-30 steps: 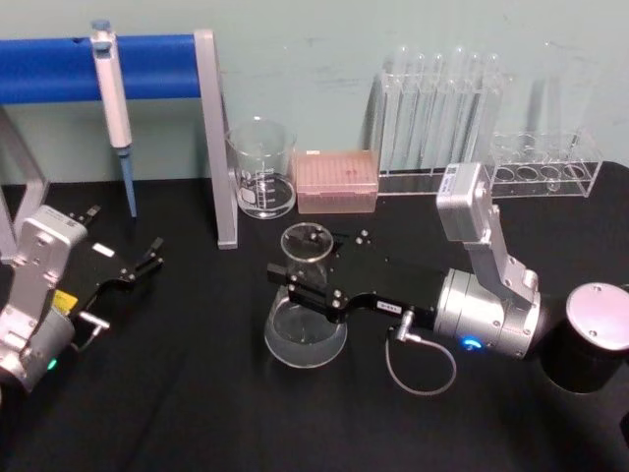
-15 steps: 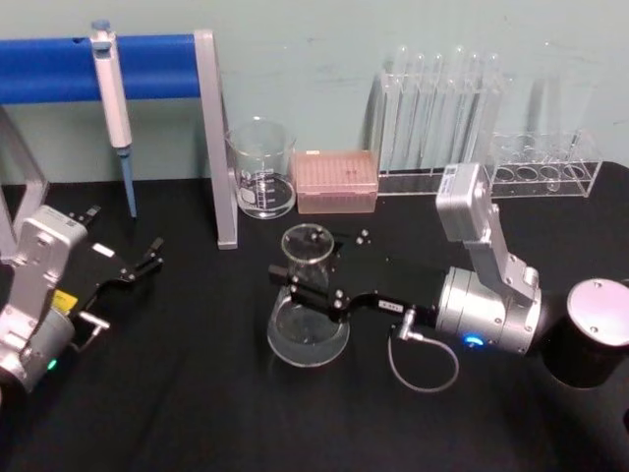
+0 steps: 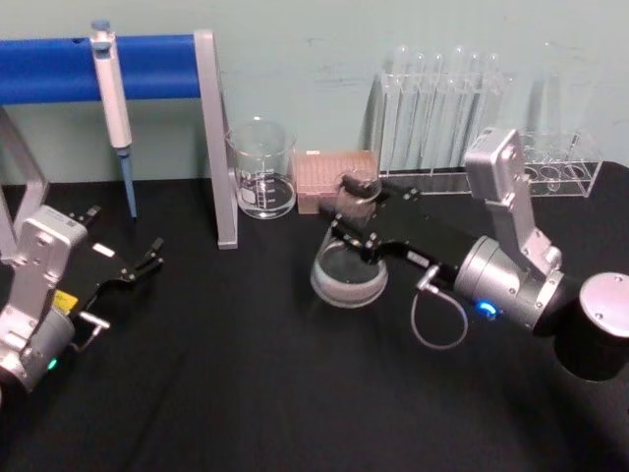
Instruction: Grasp the erlenmeyer flask with one hand, shake it three times, then place it back.
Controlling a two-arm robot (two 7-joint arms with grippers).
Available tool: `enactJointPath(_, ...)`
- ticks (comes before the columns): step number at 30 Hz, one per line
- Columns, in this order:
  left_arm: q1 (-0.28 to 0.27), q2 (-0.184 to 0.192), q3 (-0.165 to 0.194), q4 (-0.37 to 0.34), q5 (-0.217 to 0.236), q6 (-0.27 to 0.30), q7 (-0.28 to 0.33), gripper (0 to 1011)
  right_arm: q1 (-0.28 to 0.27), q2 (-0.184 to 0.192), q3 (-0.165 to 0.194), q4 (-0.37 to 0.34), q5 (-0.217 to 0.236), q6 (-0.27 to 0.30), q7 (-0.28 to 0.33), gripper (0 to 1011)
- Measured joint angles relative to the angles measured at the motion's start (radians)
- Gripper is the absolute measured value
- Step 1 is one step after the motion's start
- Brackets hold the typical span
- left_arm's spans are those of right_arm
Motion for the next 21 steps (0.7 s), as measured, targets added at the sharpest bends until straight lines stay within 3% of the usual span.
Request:
enactJointPath(9,0.000,0.000,0.000,0.000,0.000,0.000,0.000,1001,-0.011,-0.020,0.059,0.018,-0.034,0.011,-0.082,457)
enactJointPath(21,0.000,0.000,0.000,0.000,0.000,0.000,0.000,1001,-0.022,-0.040,0.117,0.037,-0.066,0.026,-0.138,458)
